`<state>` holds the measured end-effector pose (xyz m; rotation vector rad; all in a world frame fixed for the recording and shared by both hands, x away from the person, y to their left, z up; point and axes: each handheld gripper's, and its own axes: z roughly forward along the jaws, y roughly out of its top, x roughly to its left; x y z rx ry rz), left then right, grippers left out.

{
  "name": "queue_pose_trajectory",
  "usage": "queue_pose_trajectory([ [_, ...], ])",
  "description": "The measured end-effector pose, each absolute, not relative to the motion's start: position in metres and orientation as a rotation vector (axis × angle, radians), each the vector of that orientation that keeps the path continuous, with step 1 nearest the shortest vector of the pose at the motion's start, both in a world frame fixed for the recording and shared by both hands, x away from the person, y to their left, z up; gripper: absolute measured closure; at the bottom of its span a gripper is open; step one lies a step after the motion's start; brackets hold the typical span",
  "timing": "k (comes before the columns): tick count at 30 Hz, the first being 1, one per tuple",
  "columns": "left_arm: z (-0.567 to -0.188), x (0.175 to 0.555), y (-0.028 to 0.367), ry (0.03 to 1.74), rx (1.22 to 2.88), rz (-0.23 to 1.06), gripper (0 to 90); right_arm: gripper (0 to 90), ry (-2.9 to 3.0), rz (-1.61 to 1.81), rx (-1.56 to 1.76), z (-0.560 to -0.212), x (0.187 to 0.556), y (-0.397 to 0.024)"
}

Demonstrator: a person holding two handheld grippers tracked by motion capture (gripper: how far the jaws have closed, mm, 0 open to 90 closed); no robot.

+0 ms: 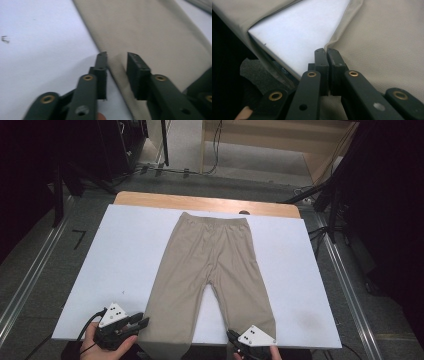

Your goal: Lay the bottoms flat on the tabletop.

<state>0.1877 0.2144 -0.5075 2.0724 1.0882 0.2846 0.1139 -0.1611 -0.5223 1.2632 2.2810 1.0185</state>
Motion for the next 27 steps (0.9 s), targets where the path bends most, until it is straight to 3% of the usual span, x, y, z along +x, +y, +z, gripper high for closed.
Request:
queue_pose_trajectory([
  [2,-0.507,0.190,0.217,1.096,2.075,0.282,82.3,83.3,2.299,1.015,1.245,-0.522,0.110,-0.158],
  [3,-0.507,0.191,0.218,1.101,2.071,0.270,85.7,78.5,2.321,1.033,1.234,-0.521,0.109,-0.157],
  [5,-0.508,0.193,0.221,1.096,2.063,0.224,90.0,57.7,2.401,1.099,1.199,-0.521,0.106,-0.156],
  [8,-0.507,0.195,0.223,1.092,2.063,0.190,90.0,47.9,2.412,1.100,1.126,-0.515,0.098,-0.163],
  [12,-0.506,0.196,0.227,1.085,2.064,0.134,90.0,48.1,2.307,1.190,1.193,-0.502,0.098,-0.204],
  [17,-0.500,0.196,0.236,1.074,2.014,0.100,90.0,49.7,2.113,1.068,1.404,-0.505,0.102,-0.267],
  [23,-0.500,0.196,0.243,1.076,2.005,0.077,90.0,48.5,2.149,0.981,1.461,-0.526,0.107,-0.279],
  [25,-0.501,0.196,0.244,1.079,2.014,0.073,90.0,65.9,2.170,0.998,1.451,-0.525,0.107,-0.278],
  [27,-0.502,0.197,0.245,1.079,2.017,0.062,90.0,74.6,2.181,0.996,1.435,-0.526,0.106,-0.272],
])
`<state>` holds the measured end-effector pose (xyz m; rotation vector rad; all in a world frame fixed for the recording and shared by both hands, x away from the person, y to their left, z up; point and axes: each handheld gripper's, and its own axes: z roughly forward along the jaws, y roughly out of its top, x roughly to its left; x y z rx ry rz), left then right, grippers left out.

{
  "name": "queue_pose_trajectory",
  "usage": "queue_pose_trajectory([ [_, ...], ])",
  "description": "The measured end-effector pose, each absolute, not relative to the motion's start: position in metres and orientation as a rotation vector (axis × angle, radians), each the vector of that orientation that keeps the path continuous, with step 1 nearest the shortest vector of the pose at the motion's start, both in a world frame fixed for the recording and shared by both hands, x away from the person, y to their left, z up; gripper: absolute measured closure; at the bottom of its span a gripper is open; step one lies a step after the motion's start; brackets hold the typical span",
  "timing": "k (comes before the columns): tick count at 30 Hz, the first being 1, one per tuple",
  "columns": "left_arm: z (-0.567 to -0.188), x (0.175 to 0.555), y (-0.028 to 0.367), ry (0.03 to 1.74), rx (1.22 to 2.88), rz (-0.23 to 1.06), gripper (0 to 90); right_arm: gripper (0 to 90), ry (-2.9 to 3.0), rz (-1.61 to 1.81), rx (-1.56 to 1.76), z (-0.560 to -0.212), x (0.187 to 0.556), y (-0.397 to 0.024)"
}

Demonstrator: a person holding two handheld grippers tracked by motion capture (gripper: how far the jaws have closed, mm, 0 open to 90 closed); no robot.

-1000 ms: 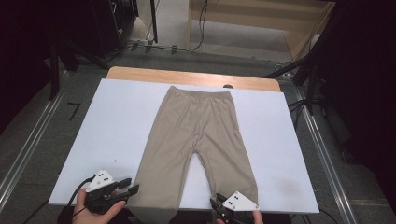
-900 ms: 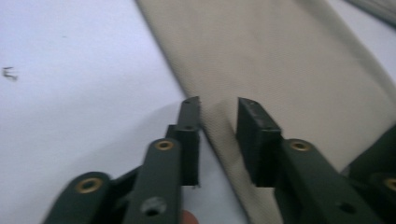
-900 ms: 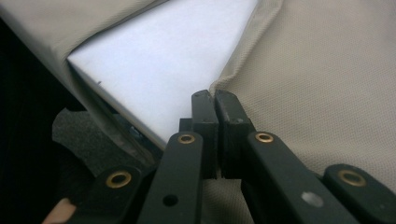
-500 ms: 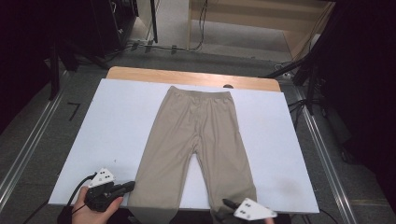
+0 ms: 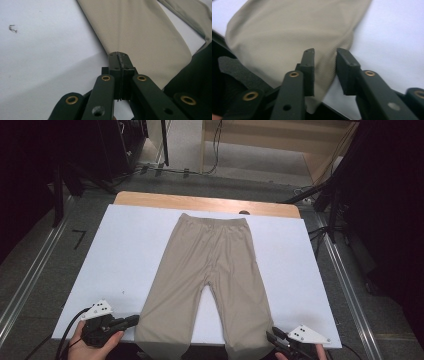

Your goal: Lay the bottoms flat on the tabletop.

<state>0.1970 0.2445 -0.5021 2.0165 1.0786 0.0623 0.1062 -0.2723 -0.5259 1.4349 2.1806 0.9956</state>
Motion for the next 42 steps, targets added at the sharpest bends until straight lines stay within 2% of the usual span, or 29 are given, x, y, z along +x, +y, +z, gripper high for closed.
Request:
queue_pose_trajectory([
  [1,-0.503,0.197,0.245,1.079,2.016,0.060,90.0,86.0,2.196,0.980,1.424,-0.524,0.106,-0.271],
  [7,-0.502,0.198,0.246,1.076,2.010,0.050,90.0,87.4,2.130,1.046,1.460,-0.503,0.098,-0.287],
  [8,-0.503,0.198,0.246,1.075,2.010,0.046,90.0,85.9,2.122,1.038,1.466,-0.502,0.097,-0.289],
  [11,-0.505,0.198,0.246,1.056,2.006,0.029,90.0,56.1,2.140,0.957,1.496,-0.511,0.095,-0.293],
  [14,-0.507,0.199,0.246,1.069,1.990,0.020,85.8,55.5,2.126,1.053,1.458,-0.510,0.087,-0.294],
  [16,-0.506,0.199,0.245,1.060,1.992,0.021,84.9,62.7,2.115,1.124,1.409,-0.502,0.086,-0.285],
  [20,-0.507,0.199,0.244,1.063,1.993,0.026,84.6,65.2,2.214,1.143,1.297,-0.504,0.090,-0.239],
  [22,-0.507,0.199,0.244,1.057,2.005,0.028,84.8,64.0,2.255,1.145,1.262,-0.509,0.093,-0.215],
  [26,-0.511,0.199,0.242,1.058,2.026,0.030,85.0,55.7,2.287,1.087,1.246,-0.520,0.101,-0.179],
  [28,-0.510,0.199,0.241,1.058,2.029,0.028,85.7,59.8,2.260,1.030,1.243,-0.526,0.102,-0.170],
  [31,-0.511,0.199,0.241,1.062,2.030,0.024,89.8,85.4,2.251,1.020,1.247,-0.525,0.102,-0.166],
  [37,-0.508,0.199,0.238,1.051,2.070,0.043,90.0,87.4,2.293,1.081,1.266,-0.522,0.104,-0.152],
  [40,-0.507,0.200,0.238,1.050,2.072,0.035,90.0,81.8,2.338,1.099,1.246,-0.523,0.104,-0.149],
  [42,-0.507,0.200,0.239,1.048,2.077,0.032,90.0,65.5,2.382,1.205,1.228,-0.521,0.106,-0.157],
])
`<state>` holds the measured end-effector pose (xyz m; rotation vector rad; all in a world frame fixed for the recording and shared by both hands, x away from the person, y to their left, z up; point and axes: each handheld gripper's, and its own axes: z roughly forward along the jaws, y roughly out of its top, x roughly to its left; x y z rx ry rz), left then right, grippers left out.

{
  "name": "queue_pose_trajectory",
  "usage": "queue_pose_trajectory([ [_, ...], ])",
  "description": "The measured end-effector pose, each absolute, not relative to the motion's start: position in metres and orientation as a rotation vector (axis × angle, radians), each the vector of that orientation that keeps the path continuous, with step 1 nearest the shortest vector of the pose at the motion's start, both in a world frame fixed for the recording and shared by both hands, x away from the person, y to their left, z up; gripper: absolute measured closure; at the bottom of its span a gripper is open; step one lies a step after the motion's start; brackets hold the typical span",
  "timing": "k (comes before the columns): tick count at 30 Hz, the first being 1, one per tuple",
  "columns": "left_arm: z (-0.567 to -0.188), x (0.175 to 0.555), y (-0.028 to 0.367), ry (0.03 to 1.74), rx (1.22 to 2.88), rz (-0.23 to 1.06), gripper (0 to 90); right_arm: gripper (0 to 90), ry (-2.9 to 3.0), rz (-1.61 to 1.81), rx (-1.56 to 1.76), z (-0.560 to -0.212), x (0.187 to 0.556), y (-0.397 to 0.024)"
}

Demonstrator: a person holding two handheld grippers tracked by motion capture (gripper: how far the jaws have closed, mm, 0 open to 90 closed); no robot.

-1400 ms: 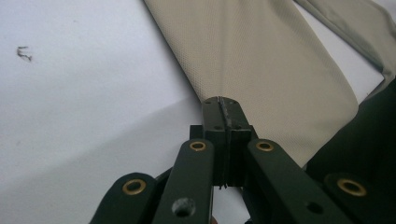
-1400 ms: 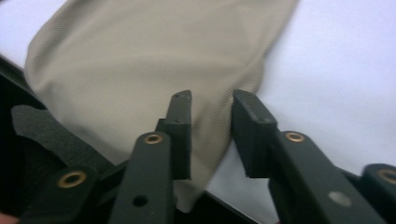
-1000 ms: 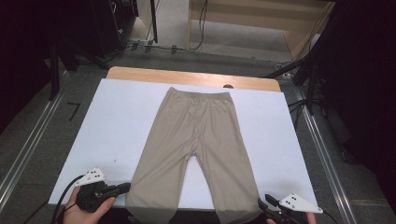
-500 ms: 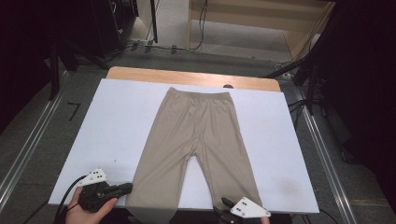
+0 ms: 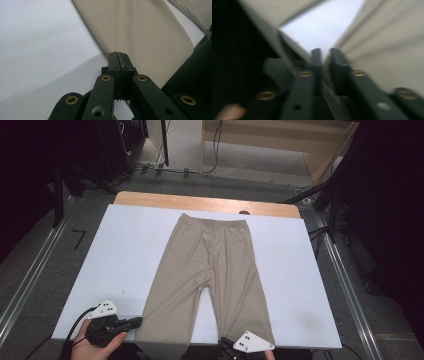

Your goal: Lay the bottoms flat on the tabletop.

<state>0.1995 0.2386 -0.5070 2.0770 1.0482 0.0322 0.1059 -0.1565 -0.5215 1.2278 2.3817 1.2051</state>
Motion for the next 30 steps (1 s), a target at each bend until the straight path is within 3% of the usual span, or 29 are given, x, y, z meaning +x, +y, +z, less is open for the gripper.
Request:
queue_pose_trajectory([
  [3,-0.506,0.199,0.241,1.049,2.079,0.034,90.0,55.0,2.293,1.174,1.203,-0.511,0.105,-0.179],
  [11,-0.510,0.200,0.244,1.034,2.039,-0.009,90.0,50.5,2.066,1.007,1.483,-0.517,0.117,-0.273],
  [15,-0.511,0.197,0.239,1.032,2.020,-0.003,74.4,51.3,2.137,0.987,1.417,-0.529,0.109,-0.273],
  [18,-0.509,0.192,0.232,1.039,2.054,0.085,75.5,64.7,2.147,0.982,1.397,-0.529,0.107,-0.267],
  [20,-0.509,0.191,0.229,1.041,2.075,0.124,86.5,75.5,2.149,0.985,1.395,-0.529,0.107,-0.262],
  [22,-0.507,0.192,0.228,1.044,2.087,0.119,90.0,86.7,2.171,0.979,1.405,-0.527,0.108,-0.260],
  [30,-0.505,0.194,0.237,1.040,2.101,0.076,90.0,87.8,2.143,1.017,1.502,-0.523,0.104,-0.280],
])
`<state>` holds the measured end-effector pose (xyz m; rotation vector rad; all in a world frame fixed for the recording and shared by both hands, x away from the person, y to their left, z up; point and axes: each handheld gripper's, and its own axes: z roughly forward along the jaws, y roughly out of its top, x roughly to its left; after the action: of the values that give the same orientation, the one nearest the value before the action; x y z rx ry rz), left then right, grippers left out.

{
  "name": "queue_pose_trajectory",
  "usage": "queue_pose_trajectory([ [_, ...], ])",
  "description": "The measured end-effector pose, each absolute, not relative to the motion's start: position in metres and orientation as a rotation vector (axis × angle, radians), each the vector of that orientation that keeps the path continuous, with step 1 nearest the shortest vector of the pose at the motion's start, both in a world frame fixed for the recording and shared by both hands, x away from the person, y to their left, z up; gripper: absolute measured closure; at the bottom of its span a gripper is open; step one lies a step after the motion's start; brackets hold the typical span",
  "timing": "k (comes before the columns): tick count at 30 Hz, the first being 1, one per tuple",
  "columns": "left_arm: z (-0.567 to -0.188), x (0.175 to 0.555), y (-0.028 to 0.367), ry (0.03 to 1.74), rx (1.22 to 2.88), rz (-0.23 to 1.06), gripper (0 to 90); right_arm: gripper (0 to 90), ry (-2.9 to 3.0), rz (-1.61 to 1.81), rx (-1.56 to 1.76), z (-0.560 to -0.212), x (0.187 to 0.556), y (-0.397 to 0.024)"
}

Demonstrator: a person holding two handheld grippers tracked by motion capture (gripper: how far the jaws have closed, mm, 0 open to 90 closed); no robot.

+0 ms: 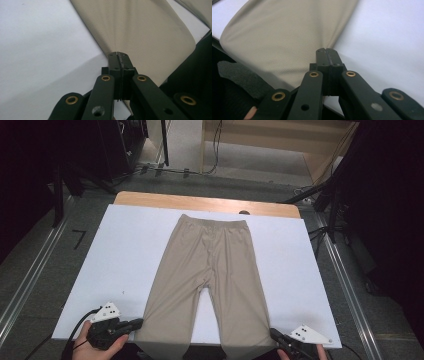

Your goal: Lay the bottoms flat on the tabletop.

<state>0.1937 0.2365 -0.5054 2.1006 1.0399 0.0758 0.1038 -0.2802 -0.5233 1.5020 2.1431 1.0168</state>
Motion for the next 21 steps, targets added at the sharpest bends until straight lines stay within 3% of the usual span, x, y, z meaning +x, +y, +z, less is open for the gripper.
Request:
queue_pose_trajectory([
  [6,-0.505,0.194,0.241,1.030,2.110,0.048,90.0,85.0,2.162,1.031,1.525,-0.526,0.102,-0.293],
  [9,-0.507,0.195,0.242,1.018,2.075,0.040,87.7,56.8,2.164,1.063,1.498,-0.525,0.103,-0.293],
  [13,-0.499,0.206,0.236,0.965,2.019,0.024,61.2,39.9,2.138,1.114,1.463,-0.520,0.111,-0.293],
  [17,-0.491,0.229,0.223,0.928,2.012,0.042,48.4,36.8,2.098,1.174,1.437,-0.508,0.135,-0.296],
  [21,-0.491,0.267,0.214,0.937,2.027,0.090,47.2,41.3,2.080,1.121,1.420,-0.498,0.176,-0.298],
])
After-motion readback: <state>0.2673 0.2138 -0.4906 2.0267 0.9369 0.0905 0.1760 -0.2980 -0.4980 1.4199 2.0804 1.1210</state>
